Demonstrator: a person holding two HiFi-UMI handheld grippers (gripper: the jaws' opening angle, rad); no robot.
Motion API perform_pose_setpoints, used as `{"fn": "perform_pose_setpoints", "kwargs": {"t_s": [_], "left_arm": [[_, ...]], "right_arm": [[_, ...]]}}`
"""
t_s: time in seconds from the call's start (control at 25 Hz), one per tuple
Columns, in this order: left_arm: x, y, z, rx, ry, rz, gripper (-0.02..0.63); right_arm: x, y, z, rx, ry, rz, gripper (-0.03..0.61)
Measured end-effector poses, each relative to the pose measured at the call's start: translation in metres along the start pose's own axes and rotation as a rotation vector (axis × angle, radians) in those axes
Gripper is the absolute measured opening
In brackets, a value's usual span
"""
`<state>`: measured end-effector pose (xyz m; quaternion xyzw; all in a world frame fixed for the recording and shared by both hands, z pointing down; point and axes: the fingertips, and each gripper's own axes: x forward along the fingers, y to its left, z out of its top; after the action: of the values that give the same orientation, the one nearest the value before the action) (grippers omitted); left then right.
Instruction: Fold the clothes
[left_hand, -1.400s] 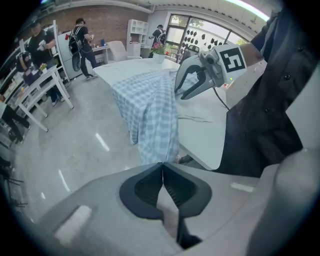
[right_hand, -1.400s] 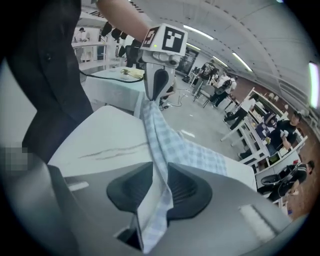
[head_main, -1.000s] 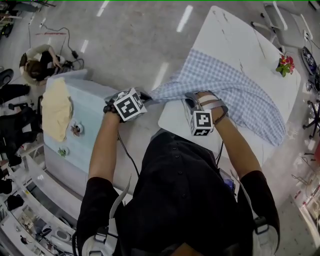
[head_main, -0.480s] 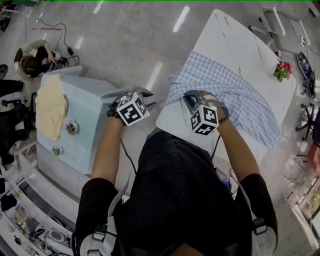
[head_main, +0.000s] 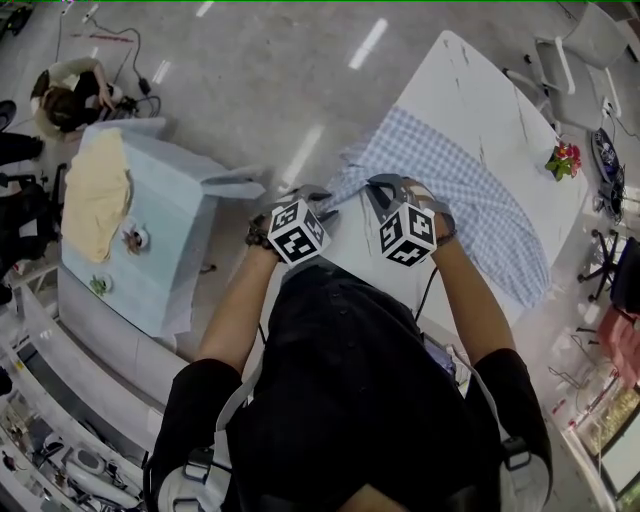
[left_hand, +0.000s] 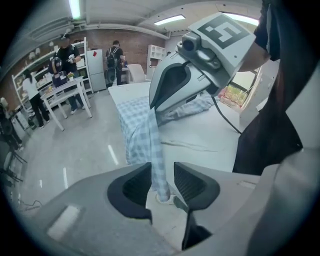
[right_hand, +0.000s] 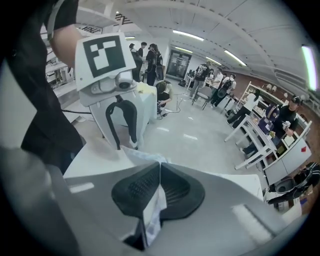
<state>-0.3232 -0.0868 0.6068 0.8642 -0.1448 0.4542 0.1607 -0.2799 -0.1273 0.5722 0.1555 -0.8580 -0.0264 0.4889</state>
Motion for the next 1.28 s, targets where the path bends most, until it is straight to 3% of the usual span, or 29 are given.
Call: {"fn": "perform_pose_setpoints", "kwargs": {"t_s": [0.32,0.48,0.76,1.08,1.28], "left_arm": [[0.018,0.002,0.000,-0.040,0.023,0.051,0.144],[0.014,0.009,-0.006,-0.044,0.035,0.079,0.024],[-0.014,0.030,-0.011,-0.047,0.071,0.101,0.011],[-0.049,0.088,0.019,0.130,0.172,0.076,0.011],[-0.046,0.139,0.045,0.235,0.207,-0.025,0.012]], "right_arm": [[-0.010,-0.002,0.004,0.017,-0.011,-0.008,0.006],[-0.012,-0.004,0.003,0.029,-0.023,-0.011,0.008],[-0.014,-0.004,0.001,0.037,-0.060,-0.025,0.008],[-0.013,-0.038,0.016,0.070,-0.086,-0.101,0.008],[0.002,-0.084,0.019,0.136,-0.047,-0.151,0.008]]}}
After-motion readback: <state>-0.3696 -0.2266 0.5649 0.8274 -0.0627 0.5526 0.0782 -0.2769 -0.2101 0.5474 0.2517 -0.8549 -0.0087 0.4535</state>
